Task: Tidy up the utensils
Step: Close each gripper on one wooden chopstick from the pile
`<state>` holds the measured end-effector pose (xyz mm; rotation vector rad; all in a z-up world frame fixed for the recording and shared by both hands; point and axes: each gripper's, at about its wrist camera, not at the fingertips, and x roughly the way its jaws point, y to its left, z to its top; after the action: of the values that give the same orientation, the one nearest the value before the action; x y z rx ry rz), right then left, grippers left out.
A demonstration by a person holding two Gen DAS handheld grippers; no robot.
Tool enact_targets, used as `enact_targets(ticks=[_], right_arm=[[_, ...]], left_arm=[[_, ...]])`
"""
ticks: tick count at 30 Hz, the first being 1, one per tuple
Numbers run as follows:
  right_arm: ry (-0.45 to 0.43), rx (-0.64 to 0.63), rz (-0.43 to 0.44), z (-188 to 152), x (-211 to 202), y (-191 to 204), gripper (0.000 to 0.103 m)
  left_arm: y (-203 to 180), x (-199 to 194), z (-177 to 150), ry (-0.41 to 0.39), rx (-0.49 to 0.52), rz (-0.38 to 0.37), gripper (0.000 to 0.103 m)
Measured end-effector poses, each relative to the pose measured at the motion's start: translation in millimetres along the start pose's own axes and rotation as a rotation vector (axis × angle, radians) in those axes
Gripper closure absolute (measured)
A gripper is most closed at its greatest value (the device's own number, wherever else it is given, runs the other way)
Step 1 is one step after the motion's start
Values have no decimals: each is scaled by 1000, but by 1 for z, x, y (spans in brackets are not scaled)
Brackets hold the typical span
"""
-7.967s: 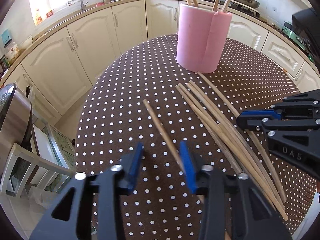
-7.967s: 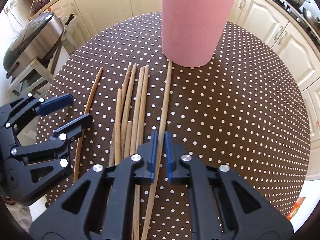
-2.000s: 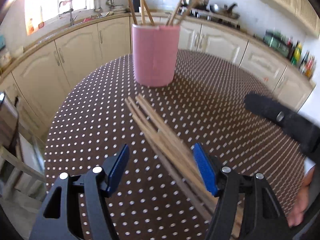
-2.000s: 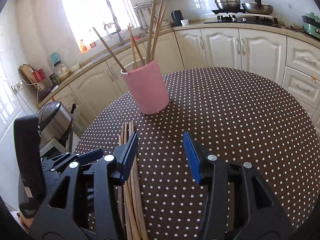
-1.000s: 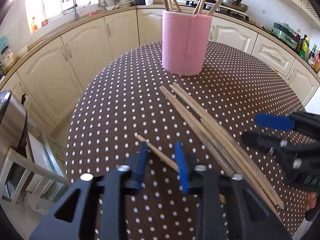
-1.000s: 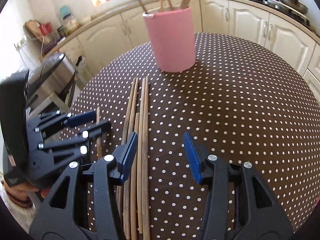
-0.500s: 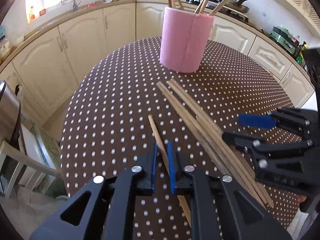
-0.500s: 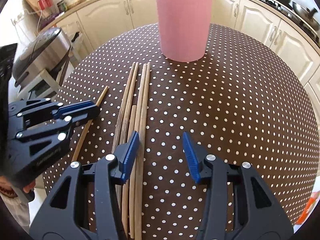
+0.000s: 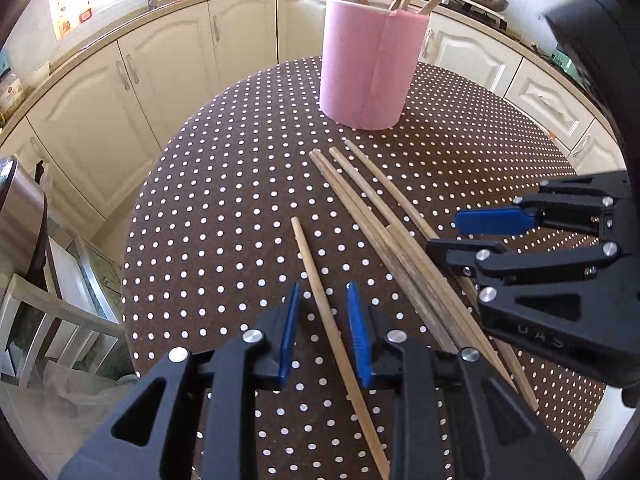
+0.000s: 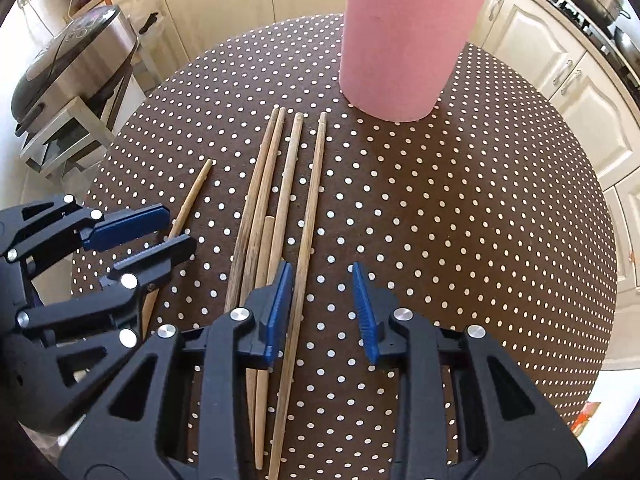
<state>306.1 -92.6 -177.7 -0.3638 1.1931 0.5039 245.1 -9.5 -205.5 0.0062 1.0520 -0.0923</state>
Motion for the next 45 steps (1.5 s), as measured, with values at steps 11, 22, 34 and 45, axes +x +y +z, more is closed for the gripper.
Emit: enact_targets(ticks=[11,22,34,45], right_arm=[[65,-27,4,25,12,12,93],[62,-12,14,14,9,10,95],[28,21,42,-4,1,8,97],[-131,77,126,-27,-43,-22,97]], left_arm=[[17,2,5,26,-46,-24,97],[10,-8,-8,116,-11,-71,83],[10,-2,0,40,22,-43,97],[16,-43,27,-227,-27,-136,97]])
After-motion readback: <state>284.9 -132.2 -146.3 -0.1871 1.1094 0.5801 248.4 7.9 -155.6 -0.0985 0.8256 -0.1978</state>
